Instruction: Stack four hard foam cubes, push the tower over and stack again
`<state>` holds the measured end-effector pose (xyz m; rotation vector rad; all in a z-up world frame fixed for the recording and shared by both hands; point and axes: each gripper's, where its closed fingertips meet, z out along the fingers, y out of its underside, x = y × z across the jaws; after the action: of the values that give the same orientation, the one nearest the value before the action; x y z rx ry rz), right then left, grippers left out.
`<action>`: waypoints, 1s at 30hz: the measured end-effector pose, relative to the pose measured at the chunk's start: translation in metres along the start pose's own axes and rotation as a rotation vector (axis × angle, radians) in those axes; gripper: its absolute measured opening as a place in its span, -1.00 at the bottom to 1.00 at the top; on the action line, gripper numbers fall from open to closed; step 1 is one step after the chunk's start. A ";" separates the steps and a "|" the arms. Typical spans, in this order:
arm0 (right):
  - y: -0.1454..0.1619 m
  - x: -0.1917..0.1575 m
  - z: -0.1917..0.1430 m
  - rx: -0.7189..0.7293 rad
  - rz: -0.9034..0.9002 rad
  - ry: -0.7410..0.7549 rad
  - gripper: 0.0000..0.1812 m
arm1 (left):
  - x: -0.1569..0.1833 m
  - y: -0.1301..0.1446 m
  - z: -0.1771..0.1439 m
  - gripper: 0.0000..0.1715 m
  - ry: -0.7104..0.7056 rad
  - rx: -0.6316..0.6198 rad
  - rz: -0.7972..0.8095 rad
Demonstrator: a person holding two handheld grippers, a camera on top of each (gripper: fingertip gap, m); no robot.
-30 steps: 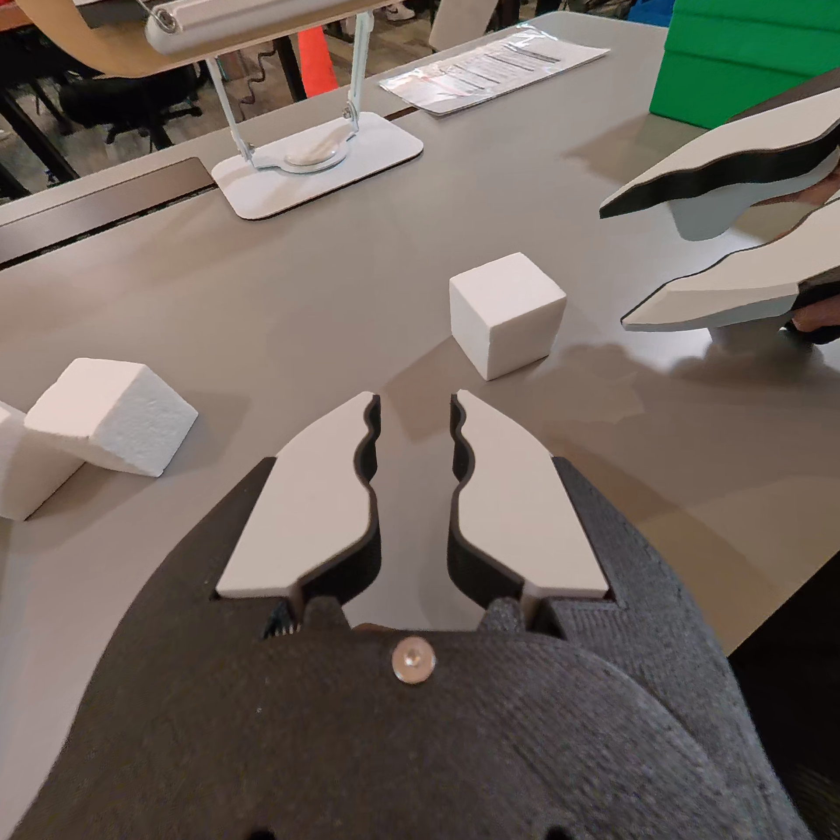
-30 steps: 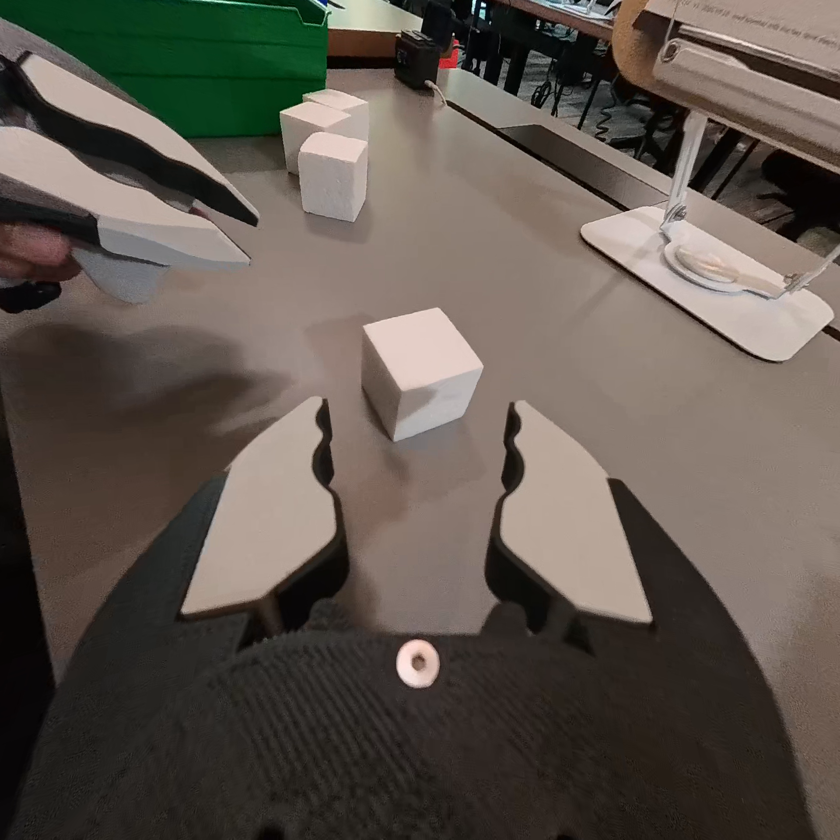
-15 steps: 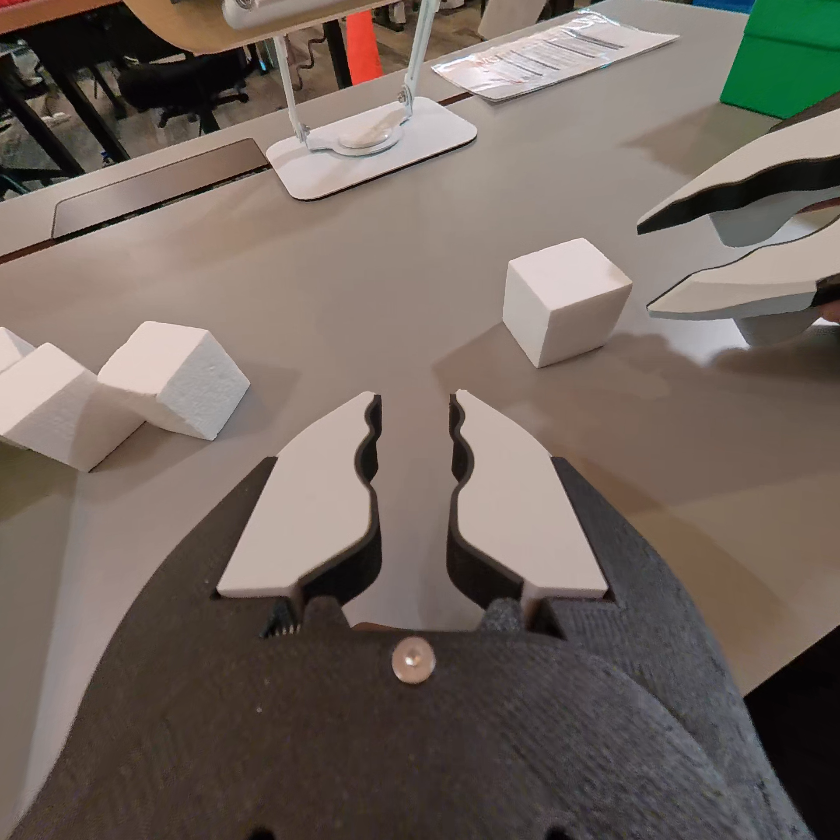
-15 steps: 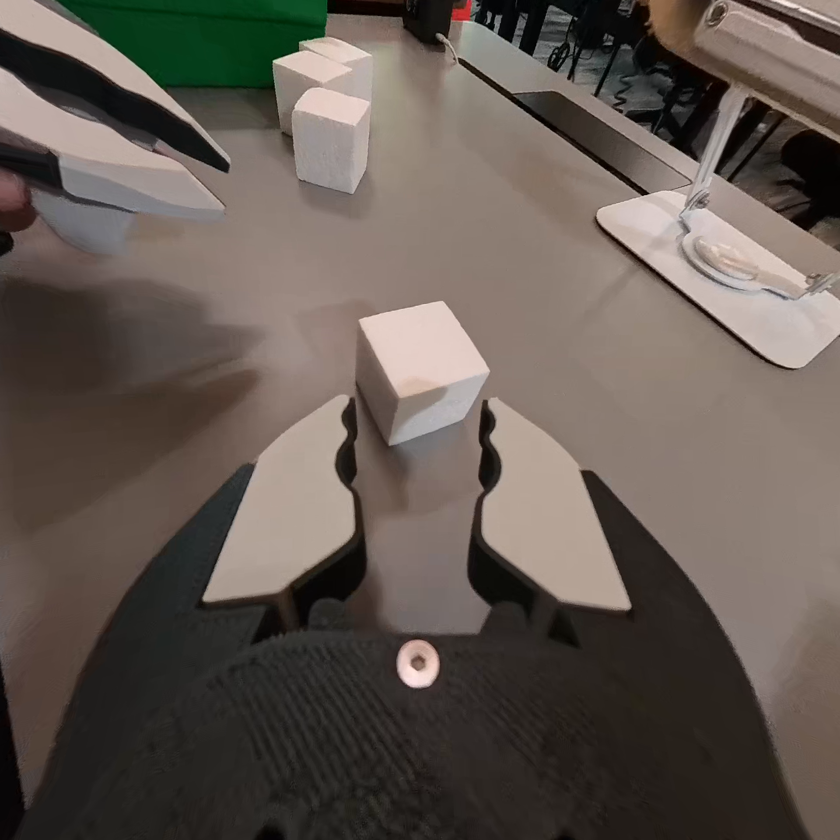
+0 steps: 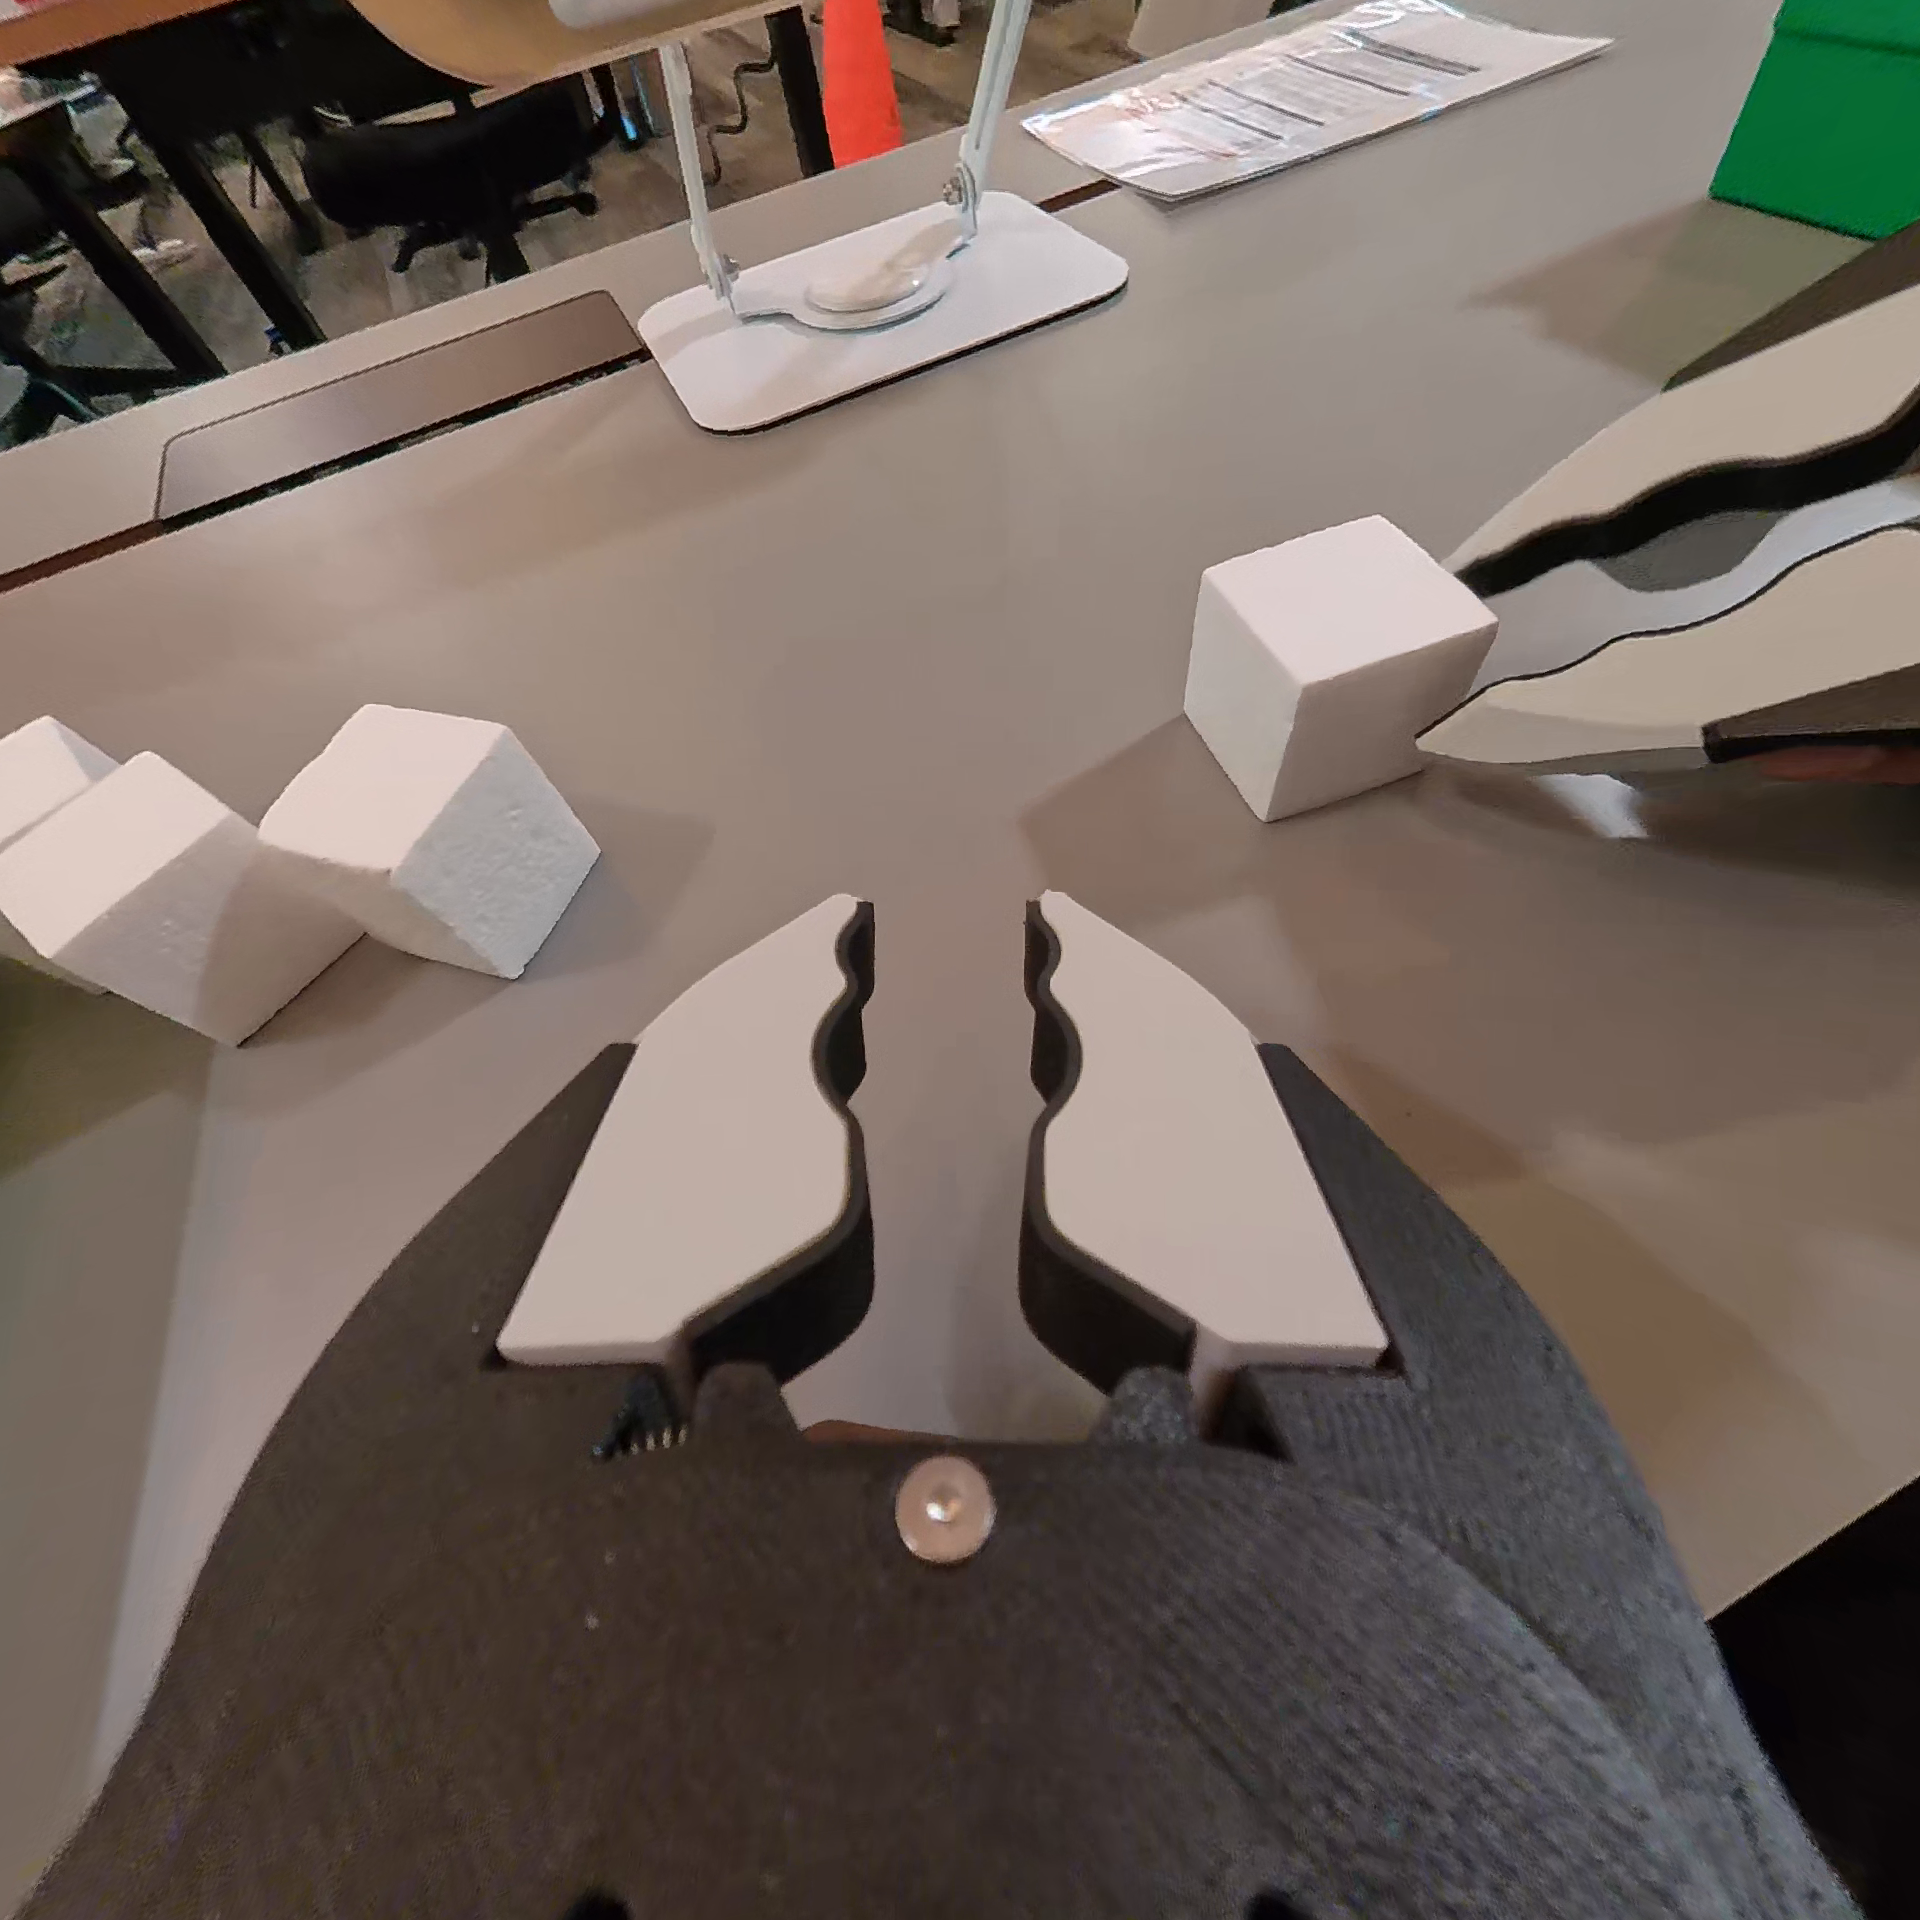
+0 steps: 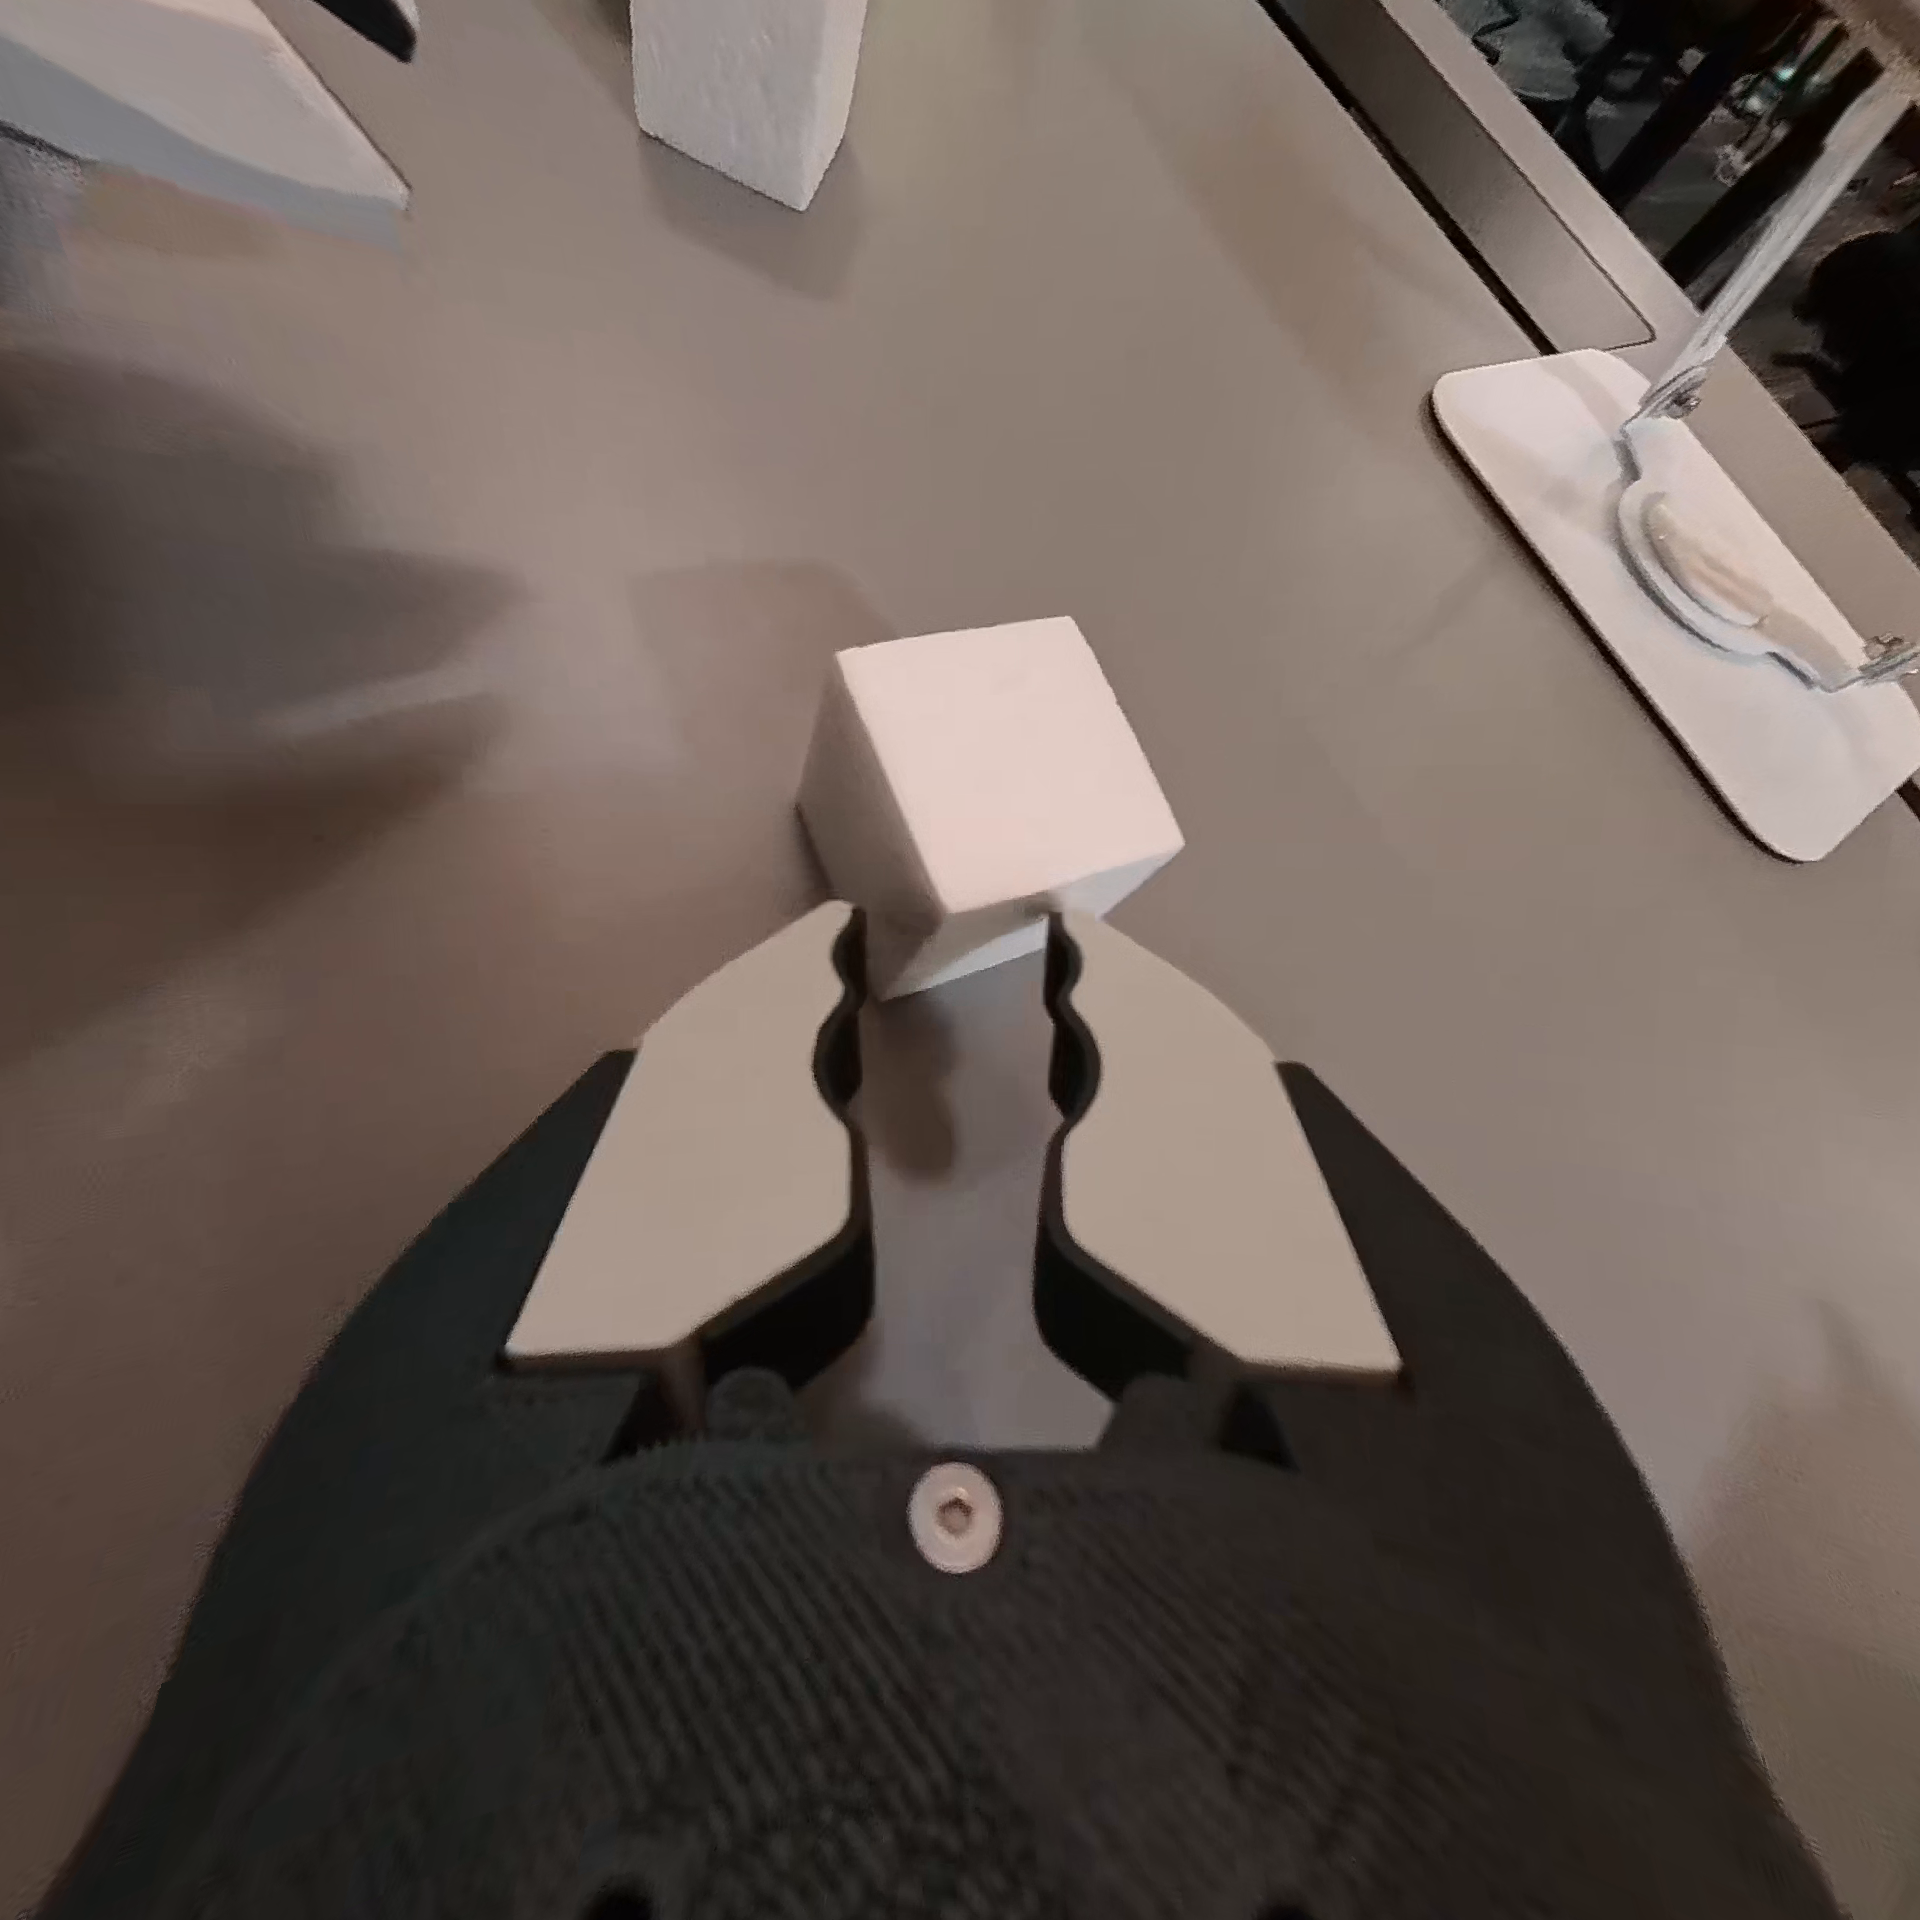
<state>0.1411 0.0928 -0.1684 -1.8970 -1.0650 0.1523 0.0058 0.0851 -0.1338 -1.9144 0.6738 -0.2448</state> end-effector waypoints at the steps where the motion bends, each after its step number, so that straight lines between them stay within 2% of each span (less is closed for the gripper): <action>1: 0.000 -0.001 0.000 0.001 -0.015 0.002 -0.71 | 0.000 0.000 0.000 -0.67 -0.001 0.000 -0.002; 3: 0.000 -0.003 0.001 -0.004 -0.034 0.005 -0.76 | -0.001 0.000 0.001 -0.67 -0.004 -0.001 0.001; 12: 0.002 0.003 -0.001 -0.006 -0.011 0.019 -0.76 | -0.025 -0.008 0.004 -0.68 -0.080 0.041 -0.031; 16: 0.004 0.008 -0.005 0.001 0.000 0.042 -0.54 | -0.029 -0.026 0.010 -0.70 -0.049 0.089 -0.185; 19: 0.000 0.021 -0.018 0.053 0.070 0.066 -0.46 | -0.031 -0.040 0.024 -0.73 -0.031 0.116 -0.260; 23: -0.023 0.062 -0.041 0.229 0.293 0.096 -0.50 | -0.026 -0.030 0.044 -0.75 -0.021 0.067 -0.168; 25: -0.033 0.077 -0.044 0.270 0.404 0.042 -0.47 | -0.018 -0.026 0.052 -0.74 0.019 0.031 -0.072; 27: -0.033 0.082 -0.045 0.263 0.427 0.014 -0.50 | -0.014 -0.023 0.060 -0.74 0.048 0.003 0.004; 30: -0.015 0.075 -0.049 0.226 0.378 0.009 -0.55 | -0.006 -0.026 0.063 -0.72 0.144 -0.001 -0.019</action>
<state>0.2026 0.1177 -0.1068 -1.8698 -0.6432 0.4587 0.0388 0.1449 -0.1371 -1.9178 0.7511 -0.3974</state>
